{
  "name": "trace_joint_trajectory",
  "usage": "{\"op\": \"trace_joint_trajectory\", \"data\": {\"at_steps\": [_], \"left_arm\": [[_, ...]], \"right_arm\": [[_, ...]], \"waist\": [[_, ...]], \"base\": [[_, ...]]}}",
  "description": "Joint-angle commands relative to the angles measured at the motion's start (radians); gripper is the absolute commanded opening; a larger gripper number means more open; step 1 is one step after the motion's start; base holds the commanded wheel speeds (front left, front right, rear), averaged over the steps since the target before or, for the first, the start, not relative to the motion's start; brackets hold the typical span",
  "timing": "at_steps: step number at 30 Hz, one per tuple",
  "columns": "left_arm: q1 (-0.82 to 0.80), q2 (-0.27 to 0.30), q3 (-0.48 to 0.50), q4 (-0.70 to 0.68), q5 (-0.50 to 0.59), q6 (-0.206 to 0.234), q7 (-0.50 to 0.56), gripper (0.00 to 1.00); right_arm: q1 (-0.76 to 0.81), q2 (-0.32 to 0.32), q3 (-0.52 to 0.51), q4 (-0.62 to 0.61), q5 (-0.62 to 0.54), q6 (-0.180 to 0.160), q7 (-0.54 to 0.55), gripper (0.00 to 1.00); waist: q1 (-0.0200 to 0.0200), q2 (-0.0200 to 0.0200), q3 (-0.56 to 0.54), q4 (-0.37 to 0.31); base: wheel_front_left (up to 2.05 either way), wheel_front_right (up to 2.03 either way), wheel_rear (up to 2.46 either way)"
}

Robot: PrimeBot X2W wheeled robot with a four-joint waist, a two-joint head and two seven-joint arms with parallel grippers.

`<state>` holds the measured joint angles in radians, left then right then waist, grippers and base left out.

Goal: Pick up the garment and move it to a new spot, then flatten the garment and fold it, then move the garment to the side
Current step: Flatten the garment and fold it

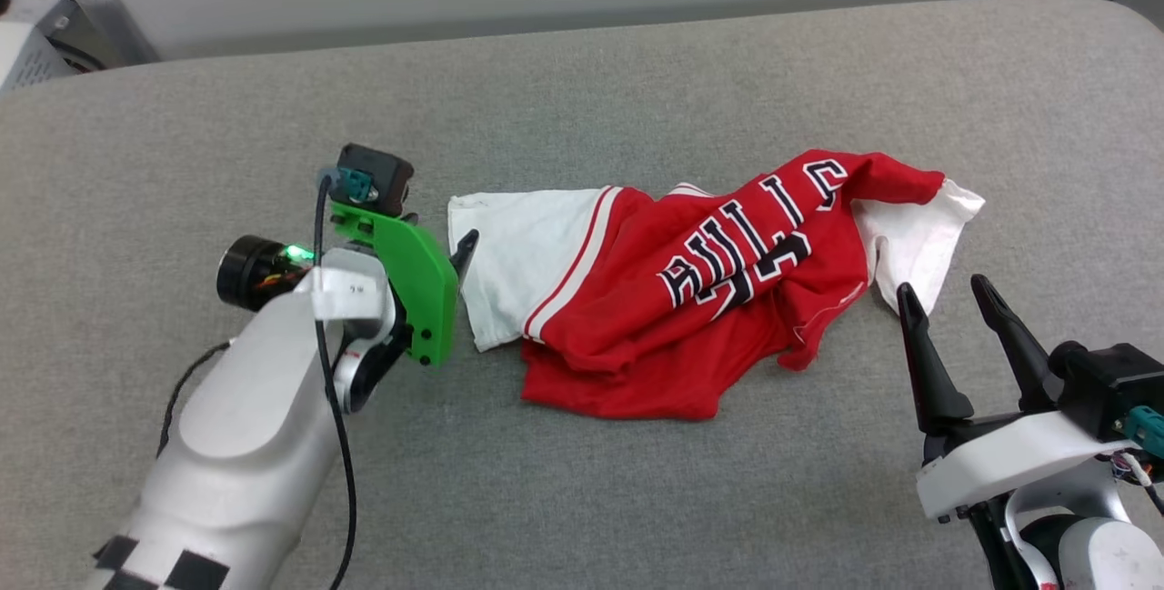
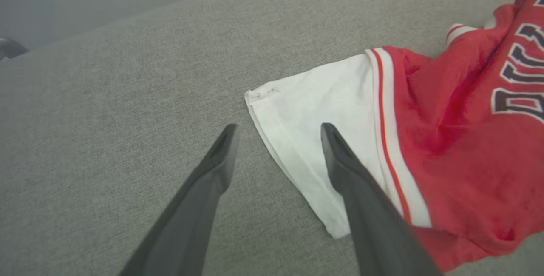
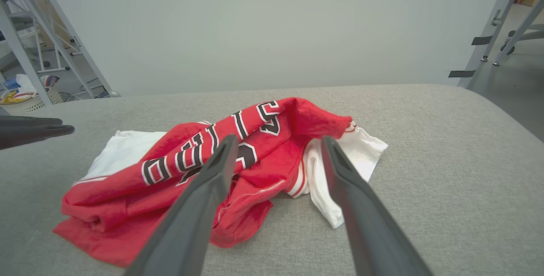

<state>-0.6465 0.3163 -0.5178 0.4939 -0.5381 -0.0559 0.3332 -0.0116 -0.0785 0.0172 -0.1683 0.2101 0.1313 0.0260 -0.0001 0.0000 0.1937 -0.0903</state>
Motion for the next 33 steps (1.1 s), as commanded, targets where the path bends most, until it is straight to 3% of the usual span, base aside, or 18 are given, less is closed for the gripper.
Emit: {"op": "trace_joint_trajectory", "data": {"at_steps": [1, 11, 20, 22, 25, 33], "left_arm": [[-0.045, -0.005, -0.009, 0.033, -0.005, -0.014, 0.021, 1.0], [-0.245, -0.039, -0.045, 0.311, -0.039, -0.06, 0.135, 1.0], [-0.294, -0.085, -0.132, 0.517, -0.062, -0.073, 0.315, 0.99], [-0.287, -0.099, -0.15, 0.529, -0.077, -0.074, 0.334, 0.0], [-0.283, -0.095, -0.169, 0.527, -0.095, -0.074, 0.31, 0.0], [-0.29, -0.024, -0.152, 0.5, -0.136, -0.075, 0.114, 0.0]], "right_arm": [[-0.018, 0.0, 0.002, 0.0, 0.005, -0.001, -0.011, 1.0], [-0.065, -0.003, 0.037, 0.042, 0.027, -0.001, -0.04, 1.0], [-0.08, -0.004, 0.047, 0.071, 0.053, -0.001, -0.053, 1.0], [-0.083, -0.003, 0.048, 0.077, 0.061, -0.001, -0.053, 1.0], [-0.087, -0.005, 0.047, 0.085, 0.07, -0.001, -0.055, 1.0], [-0.082, -0.009, -0.011, 0.124, 0.11, -0.001, -0.037, 1.0]], "waist": [[0.0001, 0.0, 0.066, -0.048], [0.0001, 0.0, 0.13, -0.09], [0.0001, 0.0, 0.148, -0.114], [0.0001, 0.0, 0.152, -0.116], [0.0001, 0.0, 0.152, -0.119], [0.0001, 0.0, 0.11, -0.103]], "base": [[0.0, 0.0, 0.0], [0.0, 0.0, 0.0], [0.0, 0.0, 0.0], [0.0, 0.0, 0.0], [0.0, 0.0, 0.0], [0.0, 0.0, 0.0]]}}
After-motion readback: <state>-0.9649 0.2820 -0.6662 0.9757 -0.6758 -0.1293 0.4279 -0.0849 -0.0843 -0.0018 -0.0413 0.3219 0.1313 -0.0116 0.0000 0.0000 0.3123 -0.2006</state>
